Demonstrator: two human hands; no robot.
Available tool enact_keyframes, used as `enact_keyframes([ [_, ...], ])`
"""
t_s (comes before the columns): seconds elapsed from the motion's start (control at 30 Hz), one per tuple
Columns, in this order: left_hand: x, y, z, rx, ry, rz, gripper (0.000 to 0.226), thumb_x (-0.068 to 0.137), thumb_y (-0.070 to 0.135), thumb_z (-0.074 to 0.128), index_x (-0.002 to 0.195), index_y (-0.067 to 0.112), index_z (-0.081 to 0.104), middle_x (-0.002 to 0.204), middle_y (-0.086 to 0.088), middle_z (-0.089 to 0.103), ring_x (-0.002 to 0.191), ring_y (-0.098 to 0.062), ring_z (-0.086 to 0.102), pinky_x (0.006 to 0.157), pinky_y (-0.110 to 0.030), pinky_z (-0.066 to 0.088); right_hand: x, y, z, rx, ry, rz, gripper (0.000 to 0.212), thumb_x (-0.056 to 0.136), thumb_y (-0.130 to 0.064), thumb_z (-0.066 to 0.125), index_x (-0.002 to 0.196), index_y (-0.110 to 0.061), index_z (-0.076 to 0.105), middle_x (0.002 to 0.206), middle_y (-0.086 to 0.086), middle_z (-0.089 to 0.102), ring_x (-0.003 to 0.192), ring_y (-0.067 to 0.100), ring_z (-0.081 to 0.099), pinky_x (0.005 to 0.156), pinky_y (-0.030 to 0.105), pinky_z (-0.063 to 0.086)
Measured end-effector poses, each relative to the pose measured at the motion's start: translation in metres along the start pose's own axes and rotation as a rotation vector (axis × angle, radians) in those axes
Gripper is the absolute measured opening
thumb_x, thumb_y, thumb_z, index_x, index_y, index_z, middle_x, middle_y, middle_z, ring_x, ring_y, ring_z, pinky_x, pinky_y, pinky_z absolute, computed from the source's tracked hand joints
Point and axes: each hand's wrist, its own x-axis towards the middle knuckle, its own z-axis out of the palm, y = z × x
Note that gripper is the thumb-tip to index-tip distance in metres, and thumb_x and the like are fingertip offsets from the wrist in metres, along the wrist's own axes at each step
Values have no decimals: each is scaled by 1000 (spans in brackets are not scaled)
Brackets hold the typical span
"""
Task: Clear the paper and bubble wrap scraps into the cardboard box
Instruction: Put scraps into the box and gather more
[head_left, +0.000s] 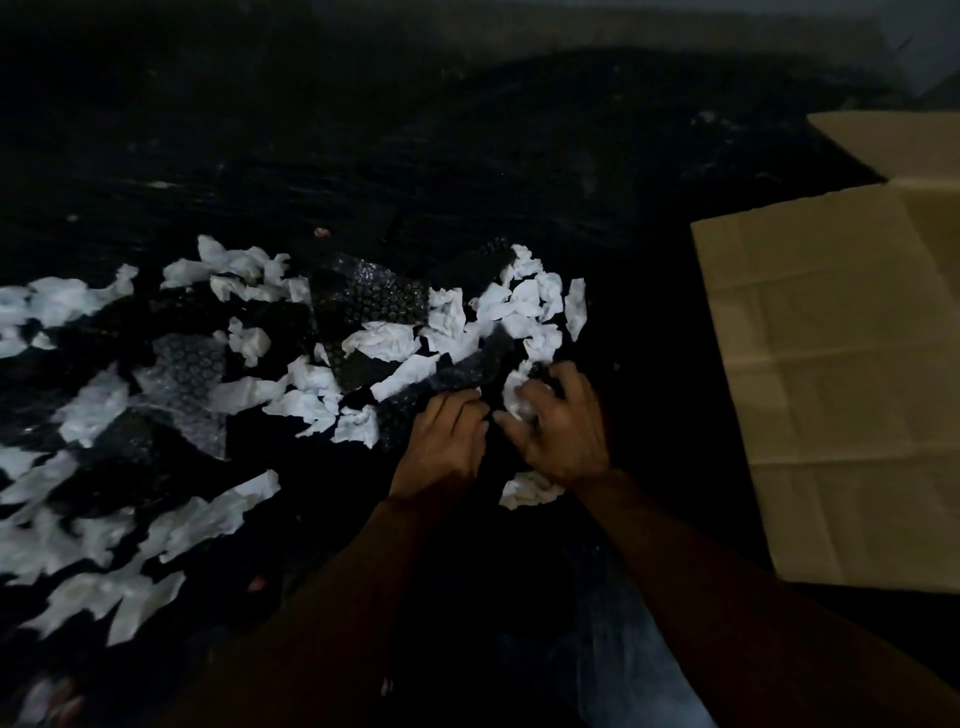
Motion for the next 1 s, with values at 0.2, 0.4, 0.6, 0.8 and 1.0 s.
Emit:
enact_keyframes([
  [0.2,16,6,-13,-21,-116,-163,26,86,8,42,102,3,63,101,-17,56,93,-33,51,86,-42,42,5,-1,-14,186,-19,215,12,70,-21,56,67,-10,54,74,8,55,66,22,54,66,20,43],
  [0.4,42,47,-47,-170,19,-338,31,85,-6,48,111,5,61,110,-15,58,100,-31,58,91,-41,49,3,-4,-37,612,14,719,30,78,-2,65,75,-25,46,74,5,55,64,24,57,55,34,51],
  [0.6,19,77,-31,-103,-219,-304,69,86,57,53,134,10,40,125,-12,44,113,-26,46,94,-39,45,-39,2,-51,472,137,517,43,80,-16,57,122,-9,51,106,2,57,94,16,55,84,22,46],
  [0.8,-25,73,-1,158,-253,-394,59,79,54,62,118,10,56,124,-19,47,110,-37,42,88,-51,40,-94,15,-45,-23,-18,342,46,73,-42,44,106,-20,69,125,13,59,114,39,51,95,47,40],
  [1.0,-46,65,-7,-32,-183,-260,40,71,-1,54,111,4,59,120,-23,52,104,-42,50,91,-53,46,-109,12,-45,54,-32,267,38,76,-21,45,100,-9,71,123,15,62,111,36,57,99,22,34],
])
